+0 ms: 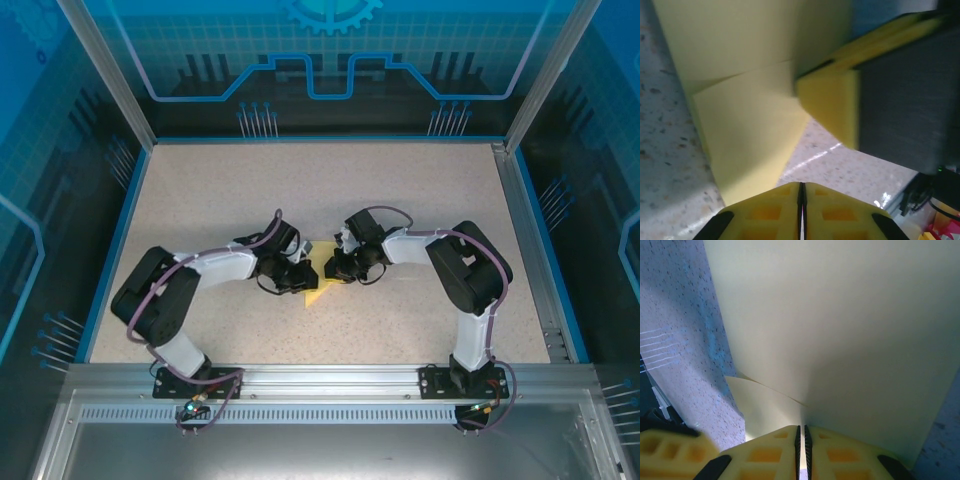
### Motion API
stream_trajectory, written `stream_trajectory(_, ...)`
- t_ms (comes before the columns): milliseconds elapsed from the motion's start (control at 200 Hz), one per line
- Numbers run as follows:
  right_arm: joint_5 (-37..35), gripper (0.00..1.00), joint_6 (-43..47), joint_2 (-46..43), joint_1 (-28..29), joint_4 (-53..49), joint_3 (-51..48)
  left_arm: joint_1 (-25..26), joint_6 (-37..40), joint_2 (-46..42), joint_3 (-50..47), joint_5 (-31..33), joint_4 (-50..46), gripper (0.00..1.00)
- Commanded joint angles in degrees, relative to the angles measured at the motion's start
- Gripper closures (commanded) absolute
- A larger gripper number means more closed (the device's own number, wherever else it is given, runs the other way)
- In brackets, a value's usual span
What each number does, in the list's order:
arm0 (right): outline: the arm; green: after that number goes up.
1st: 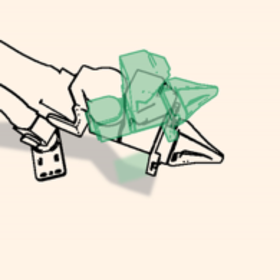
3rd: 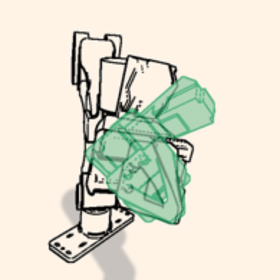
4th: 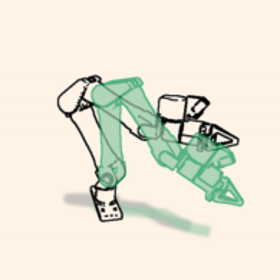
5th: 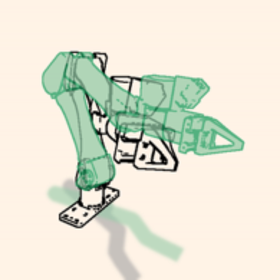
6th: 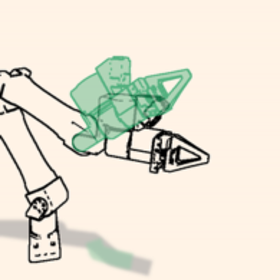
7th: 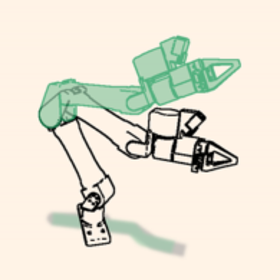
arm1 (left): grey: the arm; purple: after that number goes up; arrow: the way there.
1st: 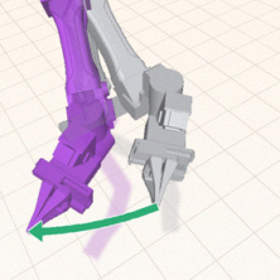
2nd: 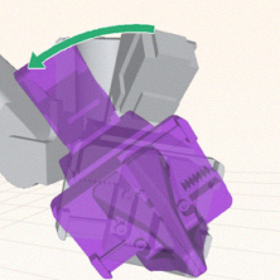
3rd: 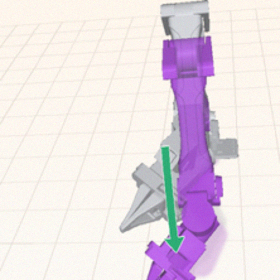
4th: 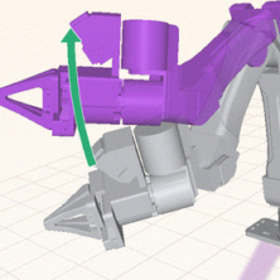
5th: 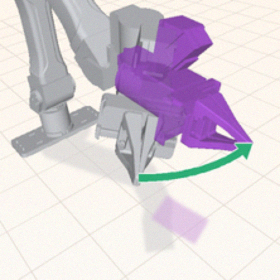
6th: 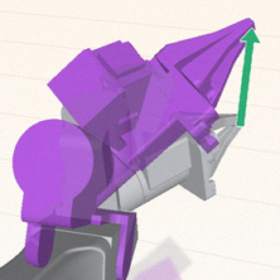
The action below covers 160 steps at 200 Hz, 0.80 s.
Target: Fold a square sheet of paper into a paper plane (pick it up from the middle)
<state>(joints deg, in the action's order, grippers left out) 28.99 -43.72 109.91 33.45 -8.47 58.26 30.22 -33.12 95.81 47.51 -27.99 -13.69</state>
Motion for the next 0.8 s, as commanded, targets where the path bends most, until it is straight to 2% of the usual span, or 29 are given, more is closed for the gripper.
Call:
stream_trajectory(0, -1.94, 0.85, -0.33, 0.56, -0.04, -1.48, 0.32, -0.04, -0.35, 2.63, -1.21, 0.78, -0.52, 0.89)
stream_trajectory(130, -1.53, 0.85, -0.44, -1.93, 0.54, -0.41, 0.20, -0.06, 0.16, 4.26, -3.40, 3.65, -1.01, 0.92)
stream_trajectory(335, -0.77, 0.85, -0.04, -5.67, 1.79, 0.27, -1.08, -0.07, 0.18, 4.53, -4.71, 4.02, -0.19, 0.93)
stream_trajectory(460, -1.69, 0.86, -0.72, -4.58, 3.12, -0.77, -0.75, -0.06, 0.43, 4.53, -4.35, 4.12, -0.37, 0.93)
stream_trajectory(650, -0.68, 0.86, -3.06, -1.37, 3.86, 4.24, -2.71, -0.05, 0.51, 4.67, -3.78, 3.99, -0.57, 0.93)
stream_trajectory(795, -1.22, 0.87, -3.12, 0.73, 2.85, 4.88, -2.90, 0.02, 1.56, 5.56, -3.72, 4.84, -1.62, 0.94)
